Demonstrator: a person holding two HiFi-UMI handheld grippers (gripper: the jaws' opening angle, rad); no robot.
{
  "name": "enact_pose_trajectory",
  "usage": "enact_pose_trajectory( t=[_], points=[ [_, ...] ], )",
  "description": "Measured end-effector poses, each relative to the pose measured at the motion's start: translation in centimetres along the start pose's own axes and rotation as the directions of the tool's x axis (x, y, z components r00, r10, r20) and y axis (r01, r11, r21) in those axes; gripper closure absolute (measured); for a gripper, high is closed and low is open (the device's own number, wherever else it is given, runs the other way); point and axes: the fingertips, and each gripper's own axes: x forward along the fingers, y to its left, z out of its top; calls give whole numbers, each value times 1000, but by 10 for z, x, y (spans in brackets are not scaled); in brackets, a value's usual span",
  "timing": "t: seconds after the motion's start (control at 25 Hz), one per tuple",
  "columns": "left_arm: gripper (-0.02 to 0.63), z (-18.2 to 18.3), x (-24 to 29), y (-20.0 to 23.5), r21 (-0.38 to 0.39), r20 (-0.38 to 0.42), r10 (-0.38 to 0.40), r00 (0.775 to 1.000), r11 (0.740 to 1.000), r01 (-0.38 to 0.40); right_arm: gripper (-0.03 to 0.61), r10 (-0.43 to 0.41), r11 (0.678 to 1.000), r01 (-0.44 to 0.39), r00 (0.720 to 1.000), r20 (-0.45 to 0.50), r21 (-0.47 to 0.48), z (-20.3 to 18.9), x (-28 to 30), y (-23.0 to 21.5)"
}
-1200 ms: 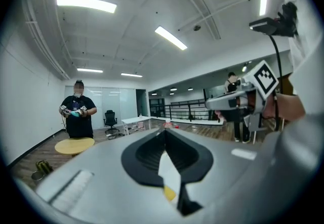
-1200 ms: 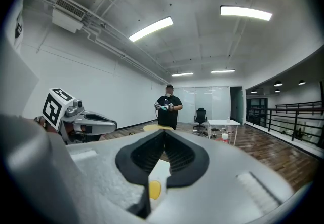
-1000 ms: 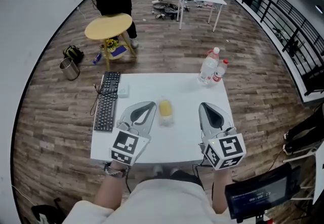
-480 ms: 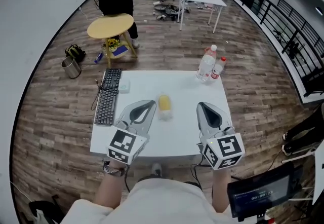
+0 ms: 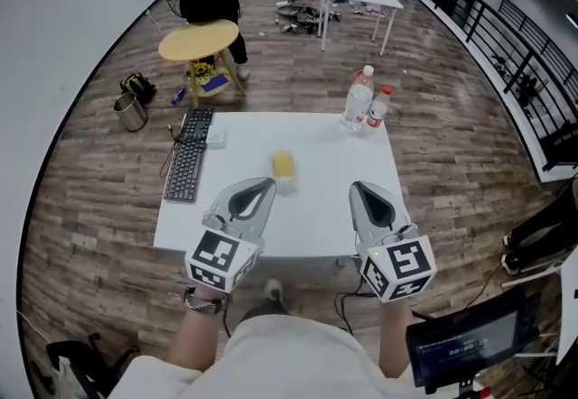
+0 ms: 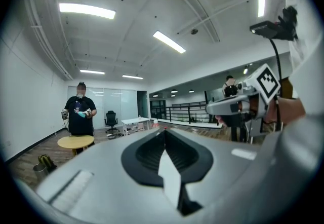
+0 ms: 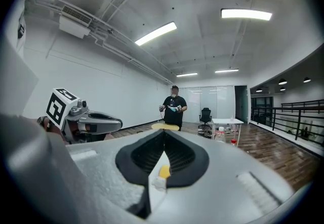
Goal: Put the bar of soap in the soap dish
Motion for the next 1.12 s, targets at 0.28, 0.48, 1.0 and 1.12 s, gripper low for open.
enact_pose_trajectory(
  t=[0.28,0.48,1.0,1.12],
  points=[
    [606,-7,-26,-32,-2,-11,24,1000,1000,-24,575,9,1000,-9,1000,2,8,-7,-35,4],
    [606,-5,-44,-50,8,-8,47,999,999,-47,575,27,1000,-27,1000,12,10,-11,-60,14],
    [606,4,-112,-79,-11,14,192,981,981,-192,575,67,998,-67,998,4,19,-21,-129,35],
    [606,8,-119,-82,-4,15,200,980,980,-199,575,66,997,-67,998,9,24,-20,-134,37]
  ],
)
